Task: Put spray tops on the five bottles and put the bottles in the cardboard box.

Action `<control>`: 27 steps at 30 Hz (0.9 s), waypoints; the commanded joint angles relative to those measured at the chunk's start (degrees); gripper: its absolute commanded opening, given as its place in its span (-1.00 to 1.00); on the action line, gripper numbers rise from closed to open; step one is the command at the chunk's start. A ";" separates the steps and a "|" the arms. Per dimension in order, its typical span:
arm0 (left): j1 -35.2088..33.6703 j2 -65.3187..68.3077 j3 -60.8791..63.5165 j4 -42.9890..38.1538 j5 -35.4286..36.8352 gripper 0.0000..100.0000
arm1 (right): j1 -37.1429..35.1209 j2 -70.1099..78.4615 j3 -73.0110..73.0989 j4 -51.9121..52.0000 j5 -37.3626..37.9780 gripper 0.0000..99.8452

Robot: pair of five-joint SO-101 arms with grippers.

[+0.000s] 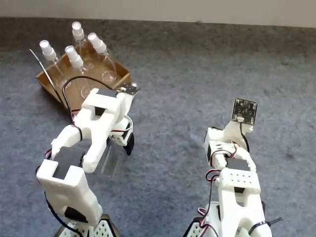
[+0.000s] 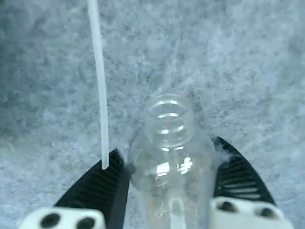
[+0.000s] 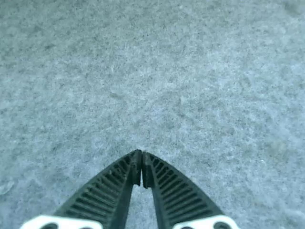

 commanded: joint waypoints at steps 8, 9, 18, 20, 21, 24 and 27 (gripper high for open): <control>1.71 -1.89 -2.24 -0.44 0.79 -0.78 | 0.31 -1.36 -0.22 -1.63 -0.18 -0.98; 2.15 -2.51 -2.51 -0.09 0.79 -0.78 | 0.31 -1.36 -0.22 -1.63 -0.18 -0.98; 7.08 -15.52 -6.99 10.02 0.62 -0.78 | 0.31 -1.36 -0.22 -1.63 -0.18 -0.98; 6.81 -19.82 -6.81 10.02 0.53 -0.78 | 0.31 -1.36 -0.22 -1.63 -0.26 -0.98; 6.81 -22.11 -6.55 10.11 0.53 -0.78 | 0.31 -1.36 -0.22 -1.63 -0.35 -0.98; 6.81 -29.23 -6.37 10.46 0.53 -0.78 | 0.31 -1.36 -0.22 -1.63 -0.35 -0.98; 6.81 -35.47 -6.29 10.55 0.53 -0.78 | 0.31 -1.36 -0.22 -1.63 -0.35 -0.98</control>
